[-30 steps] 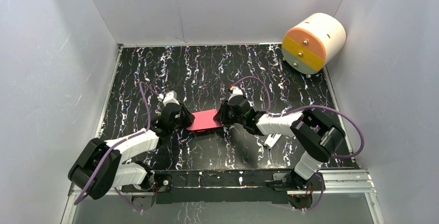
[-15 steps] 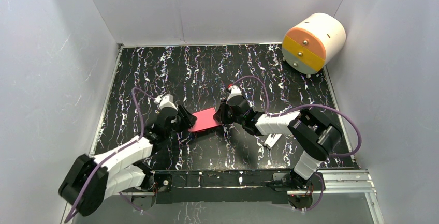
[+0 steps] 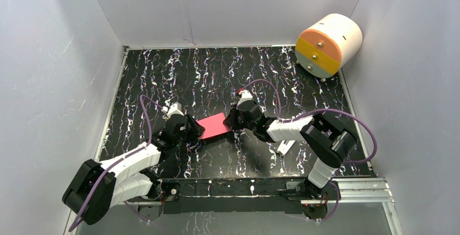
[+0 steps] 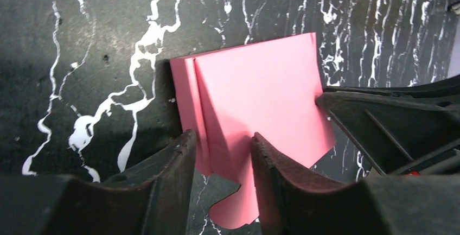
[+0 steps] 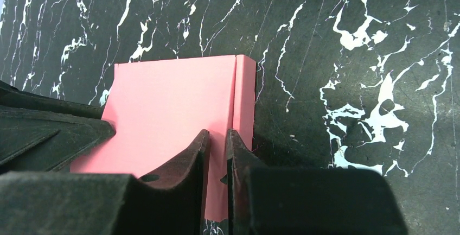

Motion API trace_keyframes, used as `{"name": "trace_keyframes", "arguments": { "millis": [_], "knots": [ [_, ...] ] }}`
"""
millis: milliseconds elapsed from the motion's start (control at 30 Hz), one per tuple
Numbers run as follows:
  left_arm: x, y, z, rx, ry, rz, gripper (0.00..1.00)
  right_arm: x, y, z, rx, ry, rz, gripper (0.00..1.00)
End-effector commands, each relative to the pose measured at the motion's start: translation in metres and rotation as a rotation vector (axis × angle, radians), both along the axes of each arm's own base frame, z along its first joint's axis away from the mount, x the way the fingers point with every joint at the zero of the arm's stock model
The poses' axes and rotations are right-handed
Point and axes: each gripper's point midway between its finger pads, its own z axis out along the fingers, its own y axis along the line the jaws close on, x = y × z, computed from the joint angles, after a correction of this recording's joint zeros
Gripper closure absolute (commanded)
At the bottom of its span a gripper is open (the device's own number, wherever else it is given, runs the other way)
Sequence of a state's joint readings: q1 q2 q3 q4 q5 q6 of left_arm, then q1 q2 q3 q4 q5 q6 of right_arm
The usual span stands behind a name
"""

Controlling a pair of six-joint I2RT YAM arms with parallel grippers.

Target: Fold the paper box

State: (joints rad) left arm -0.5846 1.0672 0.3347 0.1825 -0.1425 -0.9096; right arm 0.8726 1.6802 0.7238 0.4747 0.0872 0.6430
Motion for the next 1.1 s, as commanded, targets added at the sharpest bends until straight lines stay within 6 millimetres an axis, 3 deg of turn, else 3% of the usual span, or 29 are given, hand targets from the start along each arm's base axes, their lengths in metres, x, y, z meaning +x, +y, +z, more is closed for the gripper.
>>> {"name": "trace_keyframes", "arguments": {
  "millis": [0, 100, 267, 433, 533, 767, 1067],
  "knots": [
    [-0.012, -0.003, -0.016, -0.029, 0.054, -0.015, 0.67, -0.017, -0.019, -0.038, -0.139, 0.062, 0.023, 0.86],
    [-0.016, -0.012, -0.019, -0.075, 0.077, -0.041, 0.79, -0.017, -0.018, -0.038, -0.136, 0.063, 0.021, 0.86],
    [-0.011, -0.024, -0.006, -0.121, 0.068, -0.070, 0.85, -0.018, -0.016, -0.038, -0.125, 0.073, 0.021, 0.87],
    [-0.014, -0.023, -0.013, -0.103, 0.099, -0.068, 0.81, -0.021, -0.014, -0.042, -0.128, 0.087, 0.025, 0.87],
    [-0.016, -0.010, -0.017, -0.031, 0.094, -0.056, 0.77, -0.021, -0.019, -0.044, -0.139, 0.085, 0.010, 0.88],
    [-0.008, 0.015, 0.011, 0.059, -0.005, 0.010, 0.60, -0.014, -0.018, -0.023, -0.135, 0.021, 0.017, 0.87],
    [-0.004, 0.005, 0.002, 0.015, 0.003, 0.003, 0.56, -0.014, -0.014, -0.023, -0.126, 0.022, 0.036, 0.87]
  ]
}}
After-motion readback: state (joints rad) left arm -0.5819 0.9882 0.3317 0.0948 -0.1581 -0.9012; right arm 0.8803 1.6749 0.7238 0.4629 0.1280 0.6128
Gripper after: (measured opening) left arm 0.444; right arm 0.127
